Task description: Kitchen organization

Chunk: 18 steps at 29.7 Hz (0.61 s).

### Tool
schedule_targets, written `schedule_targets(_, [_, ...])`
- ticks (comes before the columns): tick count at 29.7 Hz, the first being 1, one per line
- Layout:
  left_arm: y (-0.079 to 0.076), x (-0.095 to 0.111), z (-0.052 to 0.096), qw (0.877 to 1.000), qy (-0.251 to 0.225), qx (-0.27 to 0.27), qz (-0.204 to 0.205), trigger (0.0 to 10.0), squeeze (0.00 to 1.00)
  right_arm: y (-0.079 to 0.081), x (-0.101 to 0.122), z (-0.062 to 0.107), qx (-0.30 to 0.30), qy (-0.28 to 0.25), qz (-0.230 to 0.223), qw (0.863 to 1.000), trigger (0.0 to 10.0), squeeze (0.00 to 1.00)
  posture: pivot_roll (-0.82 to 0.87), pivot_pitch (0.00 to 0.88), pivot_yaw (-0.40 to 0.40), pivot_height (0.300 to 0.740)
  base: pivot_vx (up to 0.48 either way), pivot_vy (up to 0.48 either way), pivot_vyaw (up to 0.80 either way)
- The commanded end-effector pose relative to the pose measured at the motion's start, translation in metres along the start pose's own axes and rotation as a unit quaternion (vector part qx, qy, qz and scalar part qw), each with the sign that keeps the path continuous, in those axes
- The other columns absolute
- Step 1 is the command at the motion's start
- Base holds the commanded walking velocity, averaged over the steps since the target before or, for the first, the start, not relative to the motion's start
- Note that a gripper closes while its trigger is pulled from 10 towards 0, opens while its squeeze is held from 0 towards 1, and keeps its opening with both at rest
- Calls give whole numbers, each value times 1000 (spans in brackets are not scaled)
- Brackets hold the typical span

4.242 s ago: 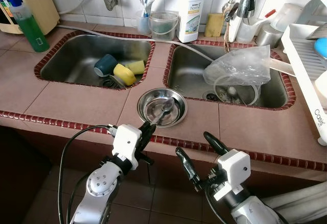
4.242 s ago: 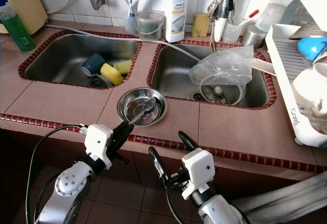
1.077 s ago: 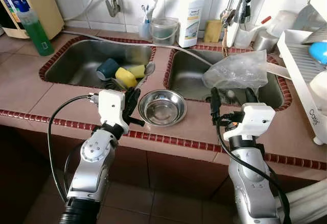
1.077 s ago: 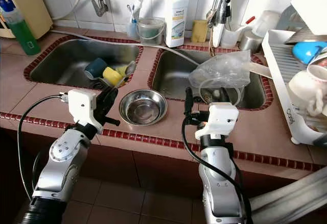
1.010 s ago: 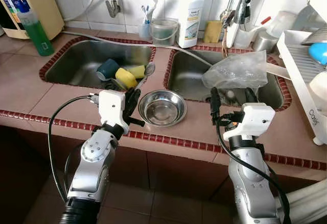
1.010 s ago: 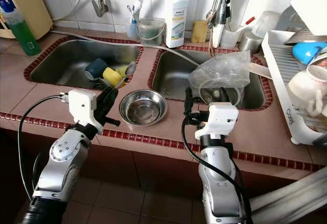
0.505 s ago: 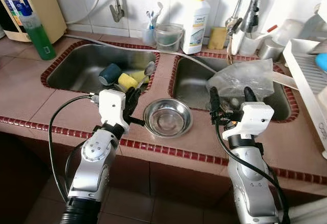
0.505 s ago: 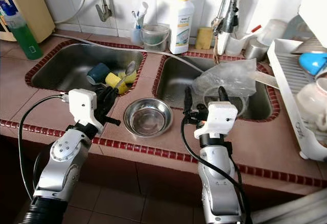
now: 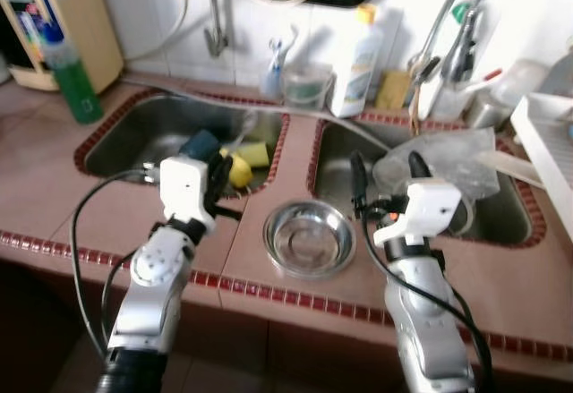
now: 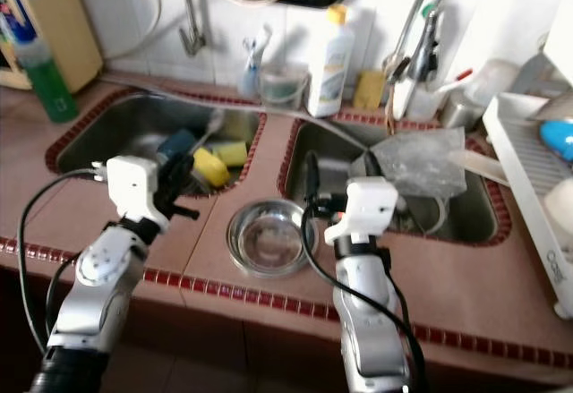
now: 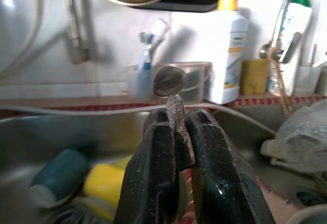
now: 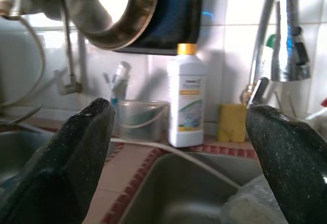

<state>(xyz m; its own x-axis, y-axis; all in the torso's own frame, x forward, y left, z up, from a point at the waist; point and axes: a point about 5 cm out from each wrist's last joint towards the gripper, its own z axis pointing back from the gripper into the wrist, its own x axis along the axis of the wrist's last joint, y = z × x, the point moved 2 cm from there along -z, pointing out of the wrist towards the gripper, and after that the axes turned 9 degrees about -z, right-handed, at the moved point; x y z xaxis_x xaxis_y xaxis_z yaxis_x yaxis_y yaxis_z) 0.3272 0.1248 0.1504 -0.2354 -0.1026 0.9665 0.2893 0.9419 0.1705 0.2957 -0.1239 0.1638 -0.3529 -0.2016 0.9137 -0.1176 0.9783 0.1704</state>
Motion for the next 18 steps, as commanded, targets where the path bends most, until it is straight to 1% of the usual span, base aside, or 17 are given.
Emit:
schedule_targets(1, [-7, 7, -5, 1000, -12, -11, -3, 10000, 0, -7, 3, 0, -8, -4, 5, 1000, 10000, 0, -103, 23, 9, 740, 394, 0, 0])
schedule_targets(4, [-9, 7, -4, 1000, -13, -14, 3, 10000, 0, -6, 3, 1, -9, -4, 5, 1000, 10000, 0, -103, 23, 8, 740, 365, 0, 0])
schedule_targets(6, [-10, 7, -4, 1000, -14, -16, -4, 10000, 0, -6, 2, 3, -8, -3, 5, 1000, 10000, 0, -103, 24, 9, 740, 0, 0, 0])
schedule_targets(18, [-13, 0, 2, 999, 2, -39, -8, 10000, 0, -6, 0, 10, -12, 5, 6, 1000, 10000, 0, -111, 44, 22, 740, 0, 0, 0])
